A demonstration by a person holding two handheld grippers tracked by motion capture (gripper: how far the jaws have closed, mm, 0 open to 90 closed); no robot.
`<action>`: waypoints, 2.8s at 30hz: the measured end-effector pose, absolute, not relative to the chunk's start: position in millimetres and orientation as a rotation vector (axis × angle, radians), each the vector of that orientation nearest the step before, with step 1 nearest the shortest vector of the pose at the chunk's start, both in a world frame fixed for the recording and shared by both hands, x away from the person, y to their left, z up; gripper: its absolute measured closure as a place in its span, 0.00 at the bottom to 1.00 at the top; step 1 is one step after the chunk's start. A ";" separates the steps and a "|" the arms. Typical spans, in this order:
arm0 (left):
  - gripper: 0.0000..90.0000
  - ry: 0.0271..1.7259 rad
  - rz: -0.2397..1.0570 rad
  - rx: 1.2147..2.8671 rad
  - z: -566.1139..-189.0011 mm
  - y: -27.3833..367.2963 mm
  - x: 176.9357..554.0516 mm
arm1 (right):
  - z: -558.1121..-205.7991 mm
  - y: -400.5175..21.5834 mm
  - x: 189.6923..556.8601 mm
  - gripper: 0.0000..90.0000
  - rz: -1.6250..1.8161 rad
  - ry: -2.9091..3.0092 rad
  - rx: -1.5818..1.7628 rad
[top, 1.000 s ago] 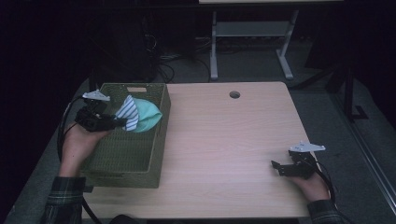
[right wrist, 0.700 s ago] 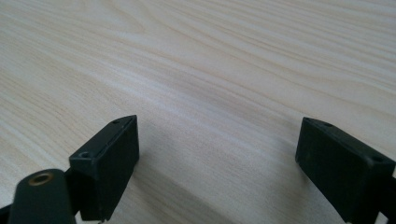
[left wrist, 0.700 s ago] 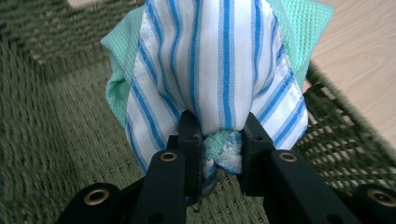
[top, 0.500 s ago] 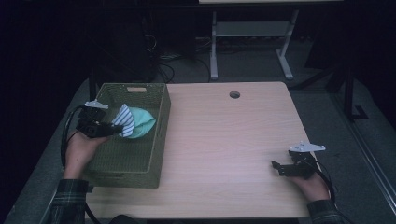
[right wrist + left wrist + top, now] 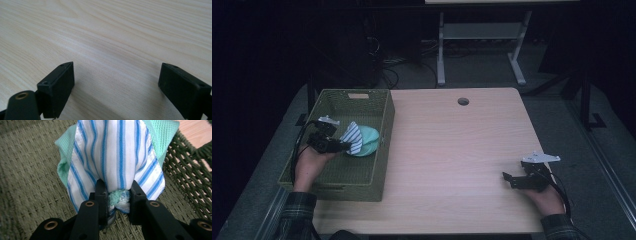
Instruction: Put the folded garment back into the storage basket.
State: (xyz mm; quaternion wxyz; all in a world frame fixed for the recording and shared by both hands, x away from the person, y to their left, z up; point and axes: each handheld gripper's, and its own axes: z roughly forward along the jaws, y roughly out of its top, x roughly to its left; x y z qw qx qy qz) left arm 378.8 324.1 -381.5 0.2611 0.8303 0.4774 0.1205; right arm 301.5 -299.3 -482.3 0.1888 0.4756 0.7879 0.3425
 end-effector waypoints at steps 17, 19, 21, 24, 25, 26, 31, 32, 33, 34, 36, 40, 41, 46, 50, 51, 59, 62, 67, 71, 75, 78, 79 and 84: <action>0.63 1.326 0.283 2.303 -400.8 323.2 381.8 | -482.3 -299.3 301.5 0.14 0.963 2.217 1.337; 0.59 1.335 0.272 2.304 -401.3 324.2 382.3 | -482.3 -299.3 301.5 0.14 0.962 2.217 1.336; 0.55 1.332 0.272 2.298 -401.6 324.3 382.1 | -482.3 -299.3 301.5 0.14 0.962 2.217 1.336; 0.48 1.325 0.271 2.291 -400.0 326.1 381.3 | -482.3 -299.3 301.5 0.14 0.963 2.217 1.336; 0.44 1.326 0.278 2.279 -399.5 326.4 380.9 | -482.3 -299.3 301.5 0.14 0.963 2.216 1.336; 0.41 1.323 0.277 2.270 -398.6 326.9 380.6 | -482.3 -299.3 301.5 0.14 0.963 2.216 1.336; 0.28 1.307 0.272 2.256 -392.8 325.2 379.0 | -482.3 -299.0 301.4 0.14 0.963 2.212 1.341; 0.26 1.305 0.273 2.242 -391.0 324.6 378.7 | -482.3 -299.0 301.4 0.14 0.963 2.213 1.341; 0.24 1.297 0.274 2.239 -388.4 324.3 378.6 | -482.3 -299.0 301.4 0.14 0.963 2.213 1.341; 0.23 1.296 0.277 2.228 -385.8 323.1 378.1 | -482.3 -299.0 301.4 0.14 0.963 2.213 1.341; 0.22 1.282 0.278 2.217 -380.4 320.4 377.7 | -482.3 -299.0 301.4 0.14 0.963 2.213 1.341; 0.21 1.244 0.296 2.211 -368.4 311.3 375.9 | -482.3 -299.0 301.4 0.14 0.963 2.213 1.341; 0.21 1.232 0.297 2.211 -365.0 308.8 375.4 | -482.3 -299.0 301.4 0.14 0.963 2.213 1.341; 0.21 1.163 0.294 2.183 -350.3 289.7 372.3 | -482.3 -299.0 301.4 0.14 0.963 2.213 1.341; 0.21 1.095 0.284 2.180 -340.6 269.1 370.8 | -482.3 -299.1 301.4 0.14 0.963 2.213 1.341; 0.21 1.086 0.285 2.178 -339.0 265.2 370.4 | -482.3 -299.0 301.3 0.14 0.964 2.213 1.342; 0.21 0.975 0.270 2.157 -326.0 220.7 367.7 | -482.3 -299.1 301.4 0.14 0.963 2.213 1.341; 0.21 0.931 0.249 2.157 -325.2 203.6 366.7 | -482.3 -299.0 301.4 0.14 0.963 2.213 1.341; 0.21 0.872 0.214 2.154 -328.9 174.8 363.7 | -482.3 -299.0 301.4 0.14 0.963 2.213 1.341; 0.21 0.823 0.201 2.167 -336.9 151.7 360.4 | -482.3 -299.0 301.4 0.14 0.963 2.213 1.341; 0.20 0.795 0.182 2.177 -346.0 135.8 357.8 | -482.4 -299.0 301.4 0.14 0.965 2.211 1.341; 0.20 0.776 0.192 2.182 -353.5 125.0 354.8 | -482.3 -299.0 301.4 0.14 0.964 2.212 1.341; 0.20 0.771 0.195 2.185 -356.8 120.5 353.8 | -482.3 -299.0 301.4 0.14 0.964 2.213 1.341; 0.20 0.749 0.206 2.196 -368.8 107.7 350.9 | -482.3 -299.0 301.4 0.14 0.963 2.213 1.341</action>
